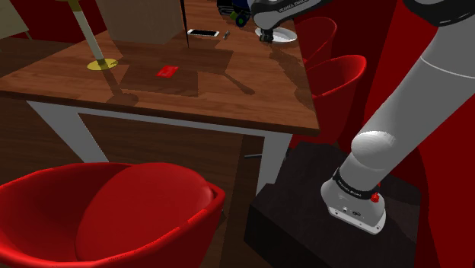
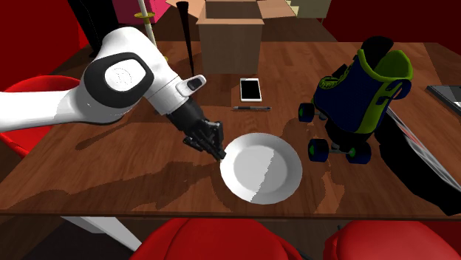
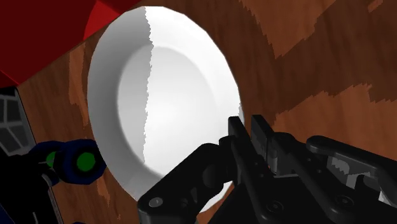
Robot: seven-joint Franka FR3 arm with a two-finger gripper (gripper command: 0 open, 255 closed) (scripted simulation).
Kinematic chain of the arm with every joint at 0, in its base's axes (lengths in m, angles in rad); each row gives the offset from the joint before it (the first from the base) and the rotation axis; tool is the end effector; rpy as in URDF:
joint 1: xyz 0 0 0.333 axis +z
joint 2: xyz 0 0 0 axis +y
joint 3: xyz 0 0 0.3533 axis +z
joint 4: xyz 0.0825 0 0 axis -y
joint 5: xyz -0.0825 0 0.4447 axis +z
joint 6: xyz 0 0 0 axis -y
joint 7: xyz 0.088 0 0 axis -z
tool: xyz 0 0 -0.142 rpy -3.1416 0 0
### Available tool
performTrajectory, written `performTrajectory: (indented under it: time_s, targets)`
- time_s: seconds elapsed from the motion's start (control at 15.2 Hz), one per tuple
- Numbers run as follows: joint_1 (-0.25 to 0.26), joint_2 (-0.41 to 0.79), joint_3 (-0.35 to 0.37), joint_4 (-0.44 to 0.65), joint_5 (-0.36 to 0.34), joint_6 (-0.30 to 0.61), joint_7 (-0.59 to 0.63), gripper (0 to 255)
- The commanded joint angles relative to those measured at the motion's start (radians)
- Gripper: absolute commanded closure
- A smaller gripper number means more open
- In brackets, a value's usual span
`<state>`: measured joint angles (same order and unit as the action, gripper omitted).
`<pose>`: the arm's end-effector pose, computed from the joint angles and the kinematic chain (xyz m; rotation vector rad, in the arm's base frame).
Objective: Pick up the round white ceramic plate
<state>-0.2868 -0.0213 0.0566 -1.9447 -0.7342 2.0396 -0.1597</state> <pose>0.6025 -0.2008 0.5021 2.4437 0.2882 -0.0282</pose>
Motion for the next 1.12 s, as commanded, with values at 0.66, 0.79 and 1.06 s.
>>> performTrajectory:
  time_s: [0.66, 0.79, 1.06]
  targets:
    - [0.006, -0.016, 0.005, 0.114, 0.04, -0.108, -0.086, 255]
    - [0.007, -0.017, 0.006, 0.138, 0.046, -0.128, -0.101, 255]
    - [0.008, -0.017, 0.007, 0.165, 0.051, -0.15, -0.117, 255]
